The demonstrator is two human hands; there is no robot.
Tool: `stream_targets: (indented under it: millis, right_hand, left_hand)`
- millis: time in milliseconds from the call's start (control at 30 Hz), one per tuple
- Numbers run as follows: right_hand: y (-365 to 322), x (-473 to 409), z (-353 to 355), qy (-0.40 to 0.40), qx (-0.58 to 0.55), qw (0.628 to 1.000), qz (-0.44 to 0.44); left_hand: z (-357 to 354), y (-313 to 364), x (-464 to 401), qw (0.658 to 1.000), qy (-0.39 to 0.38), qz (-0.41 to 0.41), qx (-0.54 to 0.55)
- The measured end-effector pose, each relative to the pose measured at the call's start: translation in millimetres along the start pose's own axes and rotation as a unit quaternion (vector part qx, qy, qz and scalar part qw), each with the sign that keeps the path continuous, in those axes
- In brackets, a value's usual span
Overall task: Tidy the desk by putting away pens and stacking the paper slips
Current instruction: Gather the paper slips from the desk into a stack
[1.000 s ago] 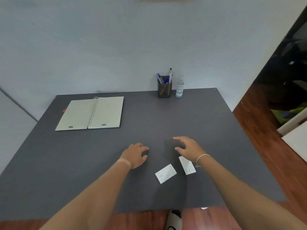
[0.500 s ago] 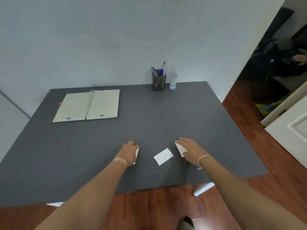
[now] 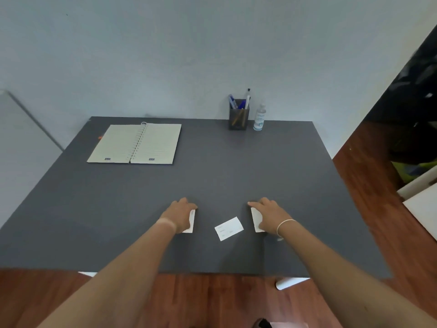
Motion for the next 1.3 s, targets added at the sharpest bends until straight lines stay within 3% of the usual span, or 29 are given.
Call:
stream_targets:
  millis: [300,500,667,833,1033,1300]
  right_hand:
    - [8,-4,6,0.034,-0.036,0.999,-0.013]
    - [19,1,9,0.048,-0.121,0.991,-0.031]
    - [20,11,31,0.087,-0.264,0.96,-0.037]
    - [18,15,51,0.144,-0.411,0.9,-0.024]
    - [1,22,69,0.172,-0.482,0.859,0.023]
    - [-22,24,81,0.145,-0.546,0.822,0.07]
  left_hand:
    - [-2,-7,-3,0.997,-0.018,0.04,0.066]
    - [0,-9,1,0.979,0.003,0.036,0.198]
    - [16,3,6,0.929,0.035,0.021,0.369]
    - [36,26,5,0.88,0.06,-0.012,0.471]
    - [48,49,5,0.807,0.038,-0.032,0.589]
    - [59,62,5,0.797,0.032,-0.054,0.6]
Point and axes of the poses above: each hand's wrist, its own x-axis away from the middle knuckle, its own z-axis out of the back of the hand, y = z × x, the point moved 6 cm from there along -x, towards the middle knuckle, and after that the axes turned 11 degrees about -y, right-handed, at the moved point
